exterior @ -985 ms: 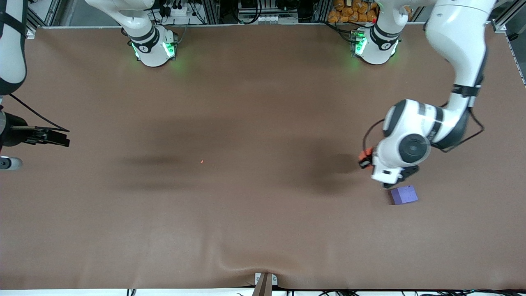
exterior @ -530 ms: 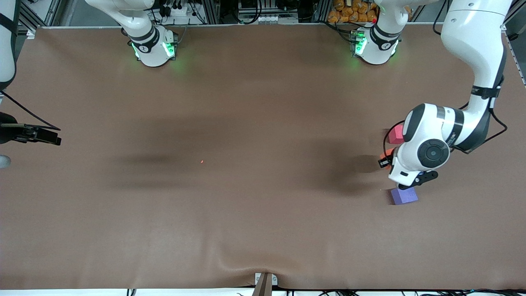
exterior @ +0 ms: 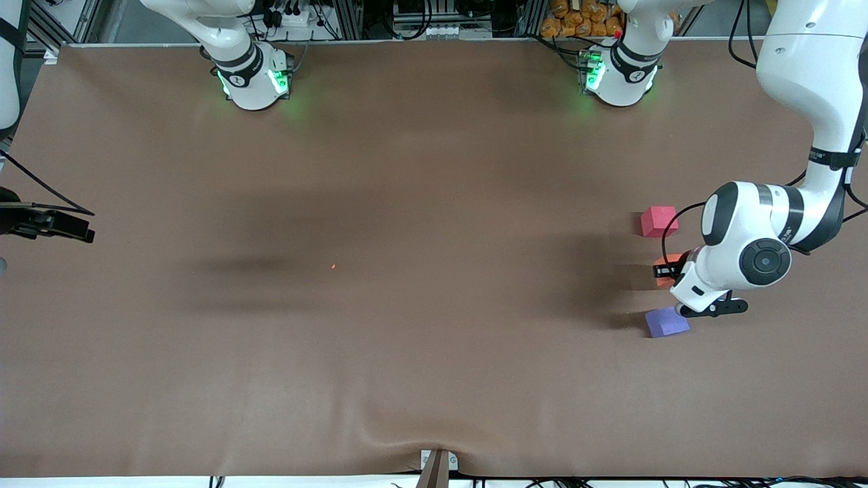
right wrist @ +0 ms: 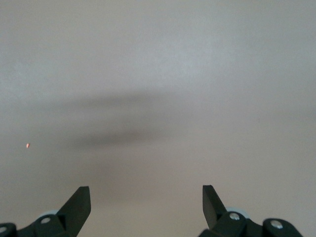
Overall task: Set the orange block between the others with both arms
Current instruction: 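Lower the orange cube between the pink and purple cubes, open left gripper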
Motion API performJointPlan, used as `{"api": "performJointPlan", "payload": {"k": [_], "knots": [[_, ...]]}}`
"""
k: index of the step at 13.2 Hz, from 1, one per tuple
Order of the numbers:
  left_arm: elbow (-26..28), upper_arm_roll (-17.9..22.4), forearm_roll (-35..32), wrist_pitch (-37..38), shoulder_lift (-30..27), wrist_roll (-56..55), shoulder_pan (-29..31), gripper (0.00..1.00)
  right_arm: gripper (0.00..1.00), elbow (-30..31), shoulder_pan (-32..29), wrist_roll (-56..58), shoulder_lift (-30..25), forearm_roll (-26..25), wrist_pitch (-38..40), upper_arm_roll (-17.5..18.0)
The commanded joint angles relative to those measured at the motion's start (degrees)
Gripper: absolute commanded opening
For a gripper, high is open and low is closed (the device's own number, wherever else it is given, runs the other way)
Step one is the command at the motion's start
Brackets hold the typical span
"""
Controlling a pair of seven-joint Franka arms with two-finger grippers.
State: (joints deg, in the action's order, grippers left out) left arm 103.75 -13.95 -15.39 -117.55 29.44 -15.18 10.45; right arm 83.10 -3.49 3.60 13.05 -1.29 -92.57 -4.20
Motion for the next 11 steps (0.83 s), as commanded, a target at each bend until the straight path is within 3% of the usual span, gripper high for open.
{"api": "performJointPlan", "payload": {"k": [1, 11], "knots": [[1.36, -0.91, -1.40, -1.01, -0.26, 1.55, 0.72, 0.00, 1.00, 1.01, -0.03, 0.54, -0.66, -0.99, -1.65, 0.33], [1.10, -0.64, -1.40, -2.33, 3.08, 3.66, 0.63, 0.00, 1.00, 1.63, -0.03, -0.17, -1.01, 0.06, 1.15, 0.42]]}}
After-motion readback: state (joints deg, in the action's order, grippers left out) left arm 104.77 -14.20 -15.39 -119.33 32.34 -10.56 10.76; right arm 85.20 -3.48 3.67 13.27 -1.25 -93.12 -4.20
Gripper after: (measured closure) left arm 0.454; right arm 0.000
